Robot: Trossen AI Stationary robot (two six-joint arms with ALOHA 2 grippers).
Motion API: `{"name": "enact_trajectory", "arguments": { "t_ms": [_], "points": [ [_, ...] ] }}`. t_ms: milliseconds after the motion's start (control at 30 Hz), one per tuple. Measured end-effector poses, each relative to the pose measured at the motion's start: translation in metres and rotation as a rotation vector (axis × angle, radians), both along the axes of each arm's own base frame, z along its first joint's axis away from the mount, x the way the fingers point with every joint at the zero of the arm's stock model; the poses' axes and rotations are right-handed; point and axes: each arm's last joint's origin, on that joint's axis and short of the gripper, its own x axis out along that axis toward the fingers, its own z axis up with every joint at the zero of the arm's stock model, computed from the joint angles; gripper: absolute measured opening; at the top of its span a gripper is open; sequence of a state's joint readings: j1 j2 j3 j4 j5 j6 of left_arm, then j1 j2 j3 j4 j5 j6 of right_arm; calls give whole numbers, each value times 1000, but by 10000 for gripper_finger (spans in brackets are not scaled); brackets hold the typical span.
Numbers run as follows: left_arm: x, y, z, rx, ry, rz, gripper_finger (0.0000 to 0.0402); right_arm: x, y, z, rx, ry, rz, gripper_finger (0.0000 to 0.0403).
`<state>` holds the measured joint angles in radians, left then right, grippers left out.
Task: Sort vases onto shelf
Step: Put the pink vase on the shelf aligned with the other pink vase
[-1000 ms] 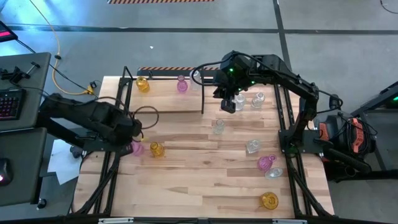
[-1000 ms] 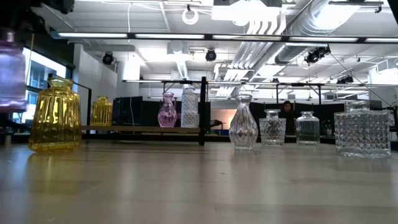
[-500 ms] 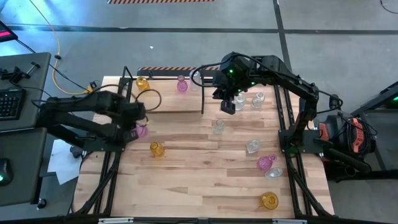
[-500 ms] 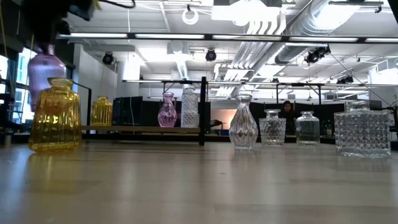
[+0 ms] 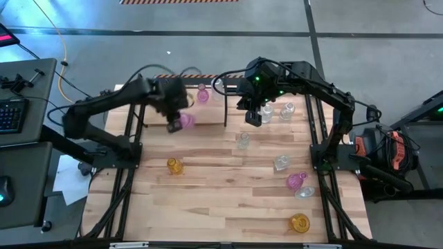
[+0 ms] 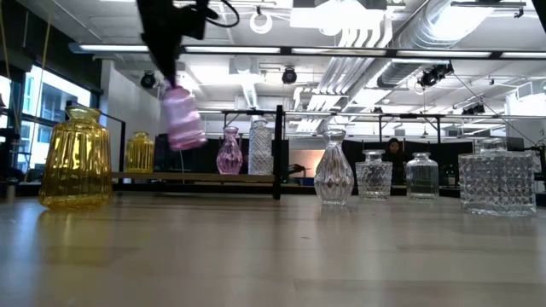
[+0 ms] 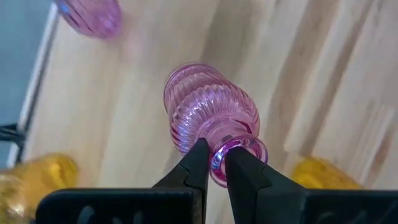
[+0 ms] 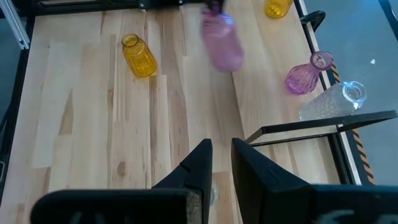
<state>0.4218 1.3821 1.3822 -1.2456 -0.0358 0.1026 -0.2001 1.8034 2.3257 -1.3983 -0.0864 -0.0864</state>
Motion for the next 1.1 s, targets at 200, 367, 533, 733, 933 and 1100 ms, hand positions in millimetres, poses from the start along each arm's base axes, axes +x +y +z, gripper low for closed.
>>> {"name": "enact_trajectory", "arguments": {
  "t_ms": [200, 367, 533, 733, 933, 1100],
  "points": [
    [27, 44, -2, -64, 1, 18, 24, 0, 0, 0, 1, 7, 1, 41],
    [48, 68, -9, -127, -1, 2, 24, -2, 0, -1, 3, 20, 1, 41],
    [62, 86, -14, -166, 3, -5, 24, -3, 1, -2, 7, 38, 1, 41],
    [68, 100, -20, -198, 61, 9, 24, -3, 1, -3, 4, 43, 5, 41],
    [69, 108, -24, -199, 71, 10, 24, -3, 1, -3, -6, 42, 17, 41],
    [69, 110, -25, -200, 71, 13, 25, -3, 1, -3, -8, 43, 20, 41]
  ]
}}
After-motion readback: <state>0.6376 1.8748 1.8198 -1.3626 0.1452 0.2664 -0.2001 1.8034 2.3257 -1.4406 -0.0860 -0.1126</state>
